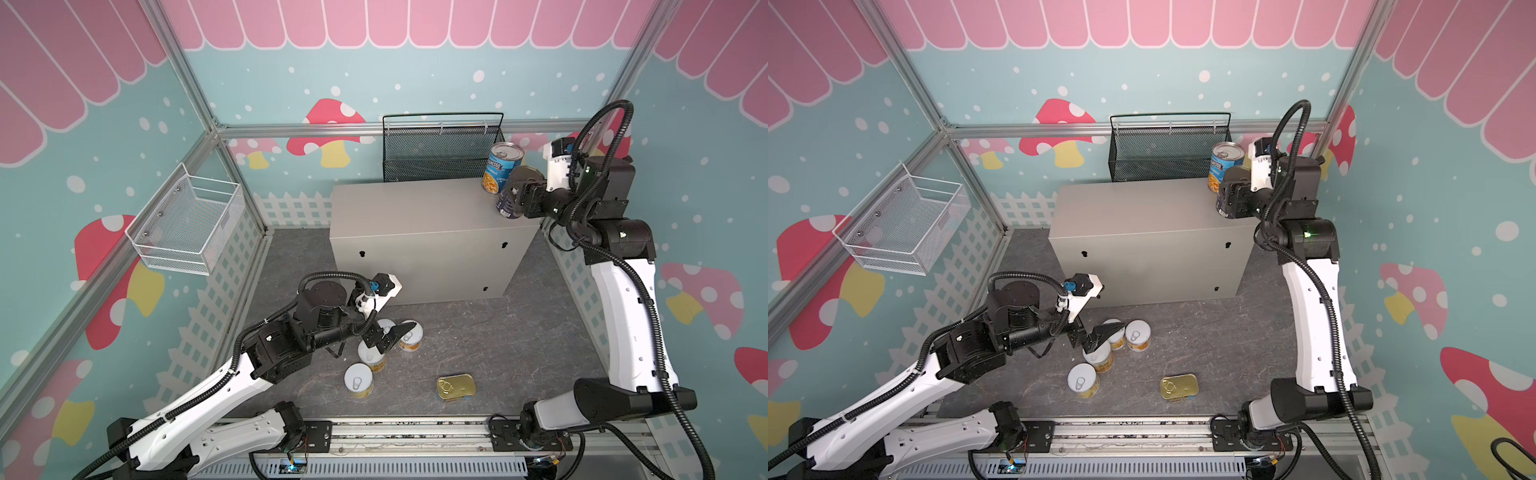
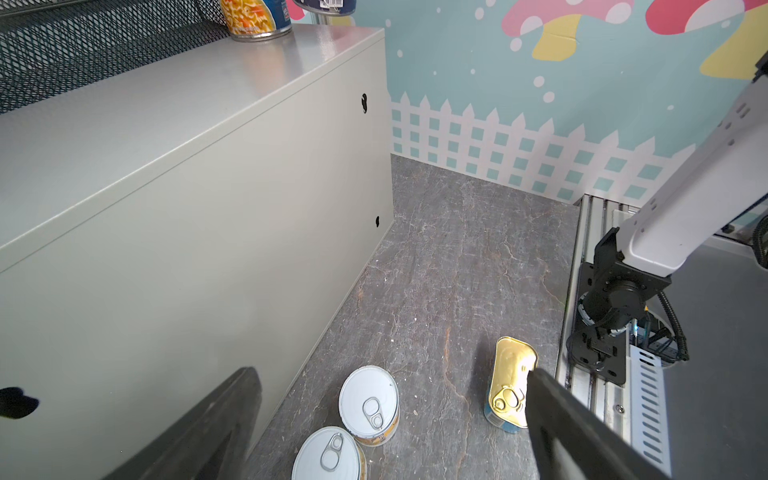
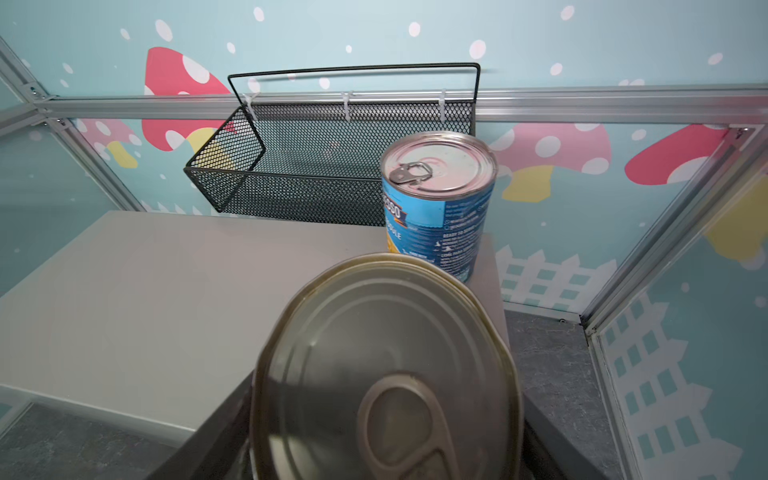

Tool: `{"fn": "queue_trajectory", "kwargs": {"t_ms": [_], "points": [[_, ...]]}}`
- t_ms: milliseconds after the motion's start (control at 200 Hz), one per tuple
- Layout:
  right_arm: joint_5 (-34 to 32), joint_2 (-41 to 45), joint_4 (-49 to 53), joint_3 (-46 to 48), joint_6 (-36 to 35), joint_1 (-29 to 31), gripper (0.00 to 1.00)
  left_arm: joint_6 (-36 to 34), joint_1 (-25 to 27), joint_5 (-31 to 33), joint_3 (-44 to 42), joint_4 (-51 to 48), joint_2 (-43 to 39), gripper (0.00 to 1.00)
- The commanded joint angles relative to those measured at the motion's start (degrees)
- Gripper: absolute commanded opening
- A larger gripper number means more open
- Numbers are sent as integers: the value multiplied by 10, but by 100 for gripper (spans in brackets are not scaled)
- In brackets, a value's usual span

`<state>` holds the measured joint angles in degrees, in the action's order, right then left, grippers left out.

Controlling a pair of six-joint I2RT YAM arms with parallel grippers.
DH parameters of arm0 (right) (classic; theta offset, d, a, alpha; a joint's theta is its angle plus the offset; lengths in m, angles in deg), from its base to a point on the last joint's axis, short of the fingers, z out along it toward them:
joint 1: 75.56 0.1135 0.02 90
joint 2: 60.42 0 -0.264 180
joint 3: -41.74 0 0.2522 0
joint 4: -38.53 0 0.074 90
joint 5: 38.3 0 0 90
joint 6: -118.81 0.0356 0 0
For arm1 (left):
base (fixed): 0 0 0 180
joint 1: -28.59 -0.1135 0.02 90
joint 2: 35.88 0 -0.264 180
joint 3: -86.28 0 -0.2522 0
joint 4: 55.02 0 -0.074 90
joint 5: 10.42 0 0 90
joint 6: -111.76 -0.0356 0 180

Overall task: Place and organize the canned foods onto the counter
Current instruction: 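Carry the dark blue can up onto the cabinet top with the right gripper, then lower the dark blue can beside the blue can while left gripper shifts forward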

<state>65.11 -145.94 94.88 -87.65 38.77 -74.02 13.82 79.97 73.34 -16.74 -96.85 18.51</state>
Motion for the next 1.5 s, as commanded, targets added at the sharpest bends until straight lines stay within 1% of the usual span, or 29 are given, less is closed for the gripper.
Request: {"fn": "queue_trajectory", "kwargs": {"t_ms": [0, 130, 415, 530, 680, 1046, 1176, 1351, 1496], "points": [[67, -5, -59, -42, 0, -25, 60, -14, -4, 5, -4, -14, -7, 99], [84, -22, -64, -46, 3, -40, 60, -16, -4, 11, -6, -15, -7, 99], [97, -44, -66, -46, -2, -40, 62, -17, -4, 11, -5, -15, -4, 99], [93, -46, -66, -44, -5, -41, 66, -17, -5, 10, -5, -15, -1, 99], [87, -47, -65, -39, -11, -40, 75, -16, -6, 8, -6, -15, 1, 99], [73, -49, -72, -23, -22, -40, 80, -15, -7, 4, -6, -11, 10, 99], [77, -47, -79, -14, -27, -40, 80, -14, -9, -2, -6, -8, 15, 99], [79, -40, -93, 9, -28, -40, 73, -11, -12, -9, -9, 0, 26, 99], [81, -40, -98, 21, -32, -40, 72, -3, -13, -32, -4, 10, 33, 99]]}}
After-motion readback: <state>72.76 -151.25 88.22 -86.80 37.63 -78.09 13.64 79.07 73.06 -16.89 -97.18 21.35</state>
